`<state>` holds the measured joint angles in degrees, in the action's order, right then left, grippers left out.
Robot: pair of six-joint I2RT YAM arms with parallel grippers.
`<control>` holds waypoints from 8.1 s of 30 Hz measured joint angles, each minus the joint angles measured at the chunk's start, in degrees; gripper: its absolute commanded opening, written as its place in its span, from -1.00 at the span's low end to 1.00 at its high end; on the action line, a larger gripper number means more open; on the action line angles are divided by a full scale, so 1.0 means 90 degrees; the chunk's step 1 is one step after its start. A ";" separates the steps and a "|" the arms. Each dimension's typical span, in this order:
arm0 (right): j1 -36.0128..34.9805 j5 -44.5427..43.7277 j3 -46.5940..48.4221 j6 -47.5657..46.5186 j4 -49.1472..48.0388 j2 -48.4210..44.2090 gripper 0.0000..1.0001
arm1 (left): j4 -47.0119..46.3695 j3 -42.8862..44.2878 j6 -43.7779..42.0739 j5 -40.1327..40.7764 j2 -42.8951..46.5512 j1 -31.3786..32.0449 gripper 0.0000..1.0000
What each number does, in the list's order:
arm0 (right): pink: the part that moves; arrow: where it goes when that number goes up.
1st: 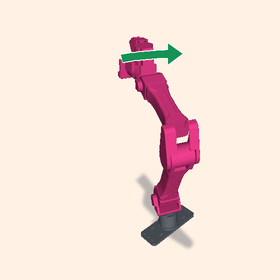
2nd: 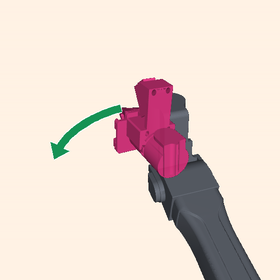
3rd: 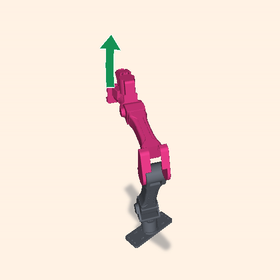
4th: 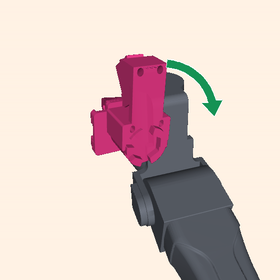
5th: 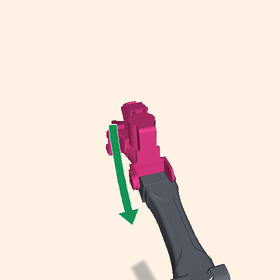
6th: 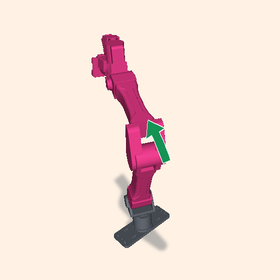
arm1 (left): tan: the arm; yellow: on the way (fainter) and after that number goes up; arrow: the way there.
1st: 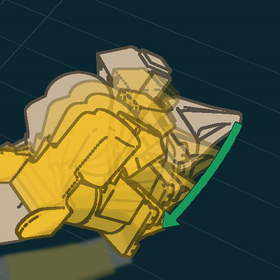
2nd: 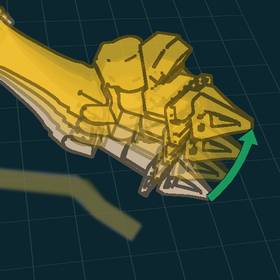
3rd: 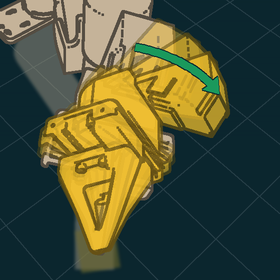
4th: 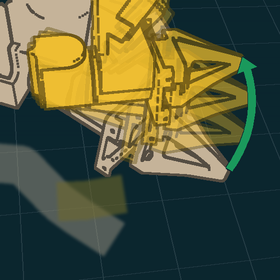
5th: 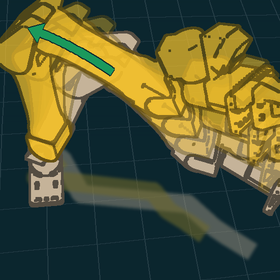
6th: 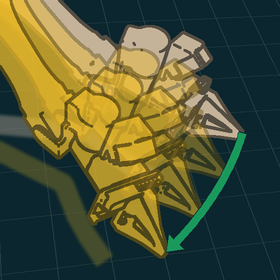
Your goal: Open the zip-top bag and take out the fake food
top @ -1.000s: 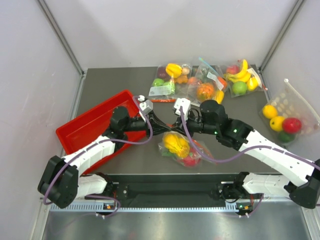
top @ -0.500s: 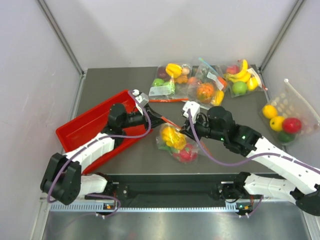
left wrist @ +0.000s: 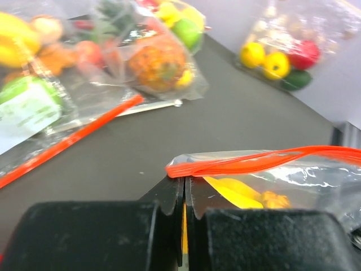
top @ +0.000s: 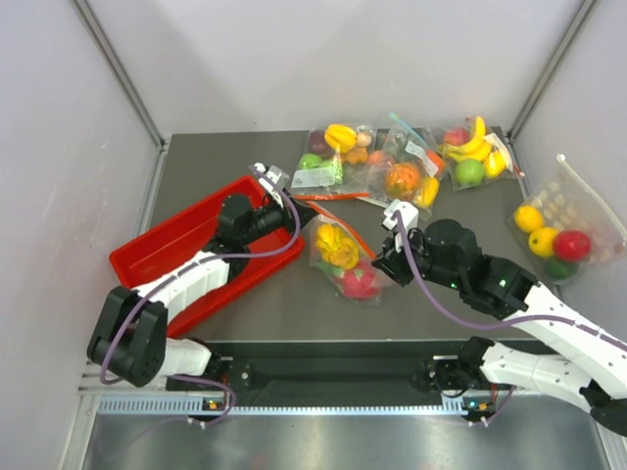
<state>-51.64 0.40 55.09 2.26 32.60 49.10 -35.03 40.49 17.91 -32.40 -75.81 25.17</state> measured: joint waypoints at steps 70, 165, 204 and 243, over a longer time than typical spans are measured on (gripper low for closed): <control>-0.0012 -0.0576 0.0158 -0.0126 -0.1321 0.1066 0.22 | 0.0345 -0.0034 -0.0869 -0.2086 0.0233 -0.0153 -1.00; 0.0794 -0.2601 -0.0374 0.0597 -0.1110 0.0940 -1.00 | 0.3733 0.1630 0.0804 0.3436 -0.0702 0.2174 -1.00; 0.0583 -0.1438 -0.0520 0.1460 -0.1418 0.0967 -1.00 | 0.1960 0.0712 -0.1668 0.2956 -0.0323 0.3548 0.44; 0.0675 -0.1207 -0.0525 0.1761 -0.1127 0.1066 -1.00 | -0.0129 0.0597 -0.2492 0.2992 -0.2018 0.3502 0.57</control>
<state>-45.56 -10.46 50.37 18.11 22.46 58.70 -36.18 45.87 -4.51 -5.48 -93.97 56.69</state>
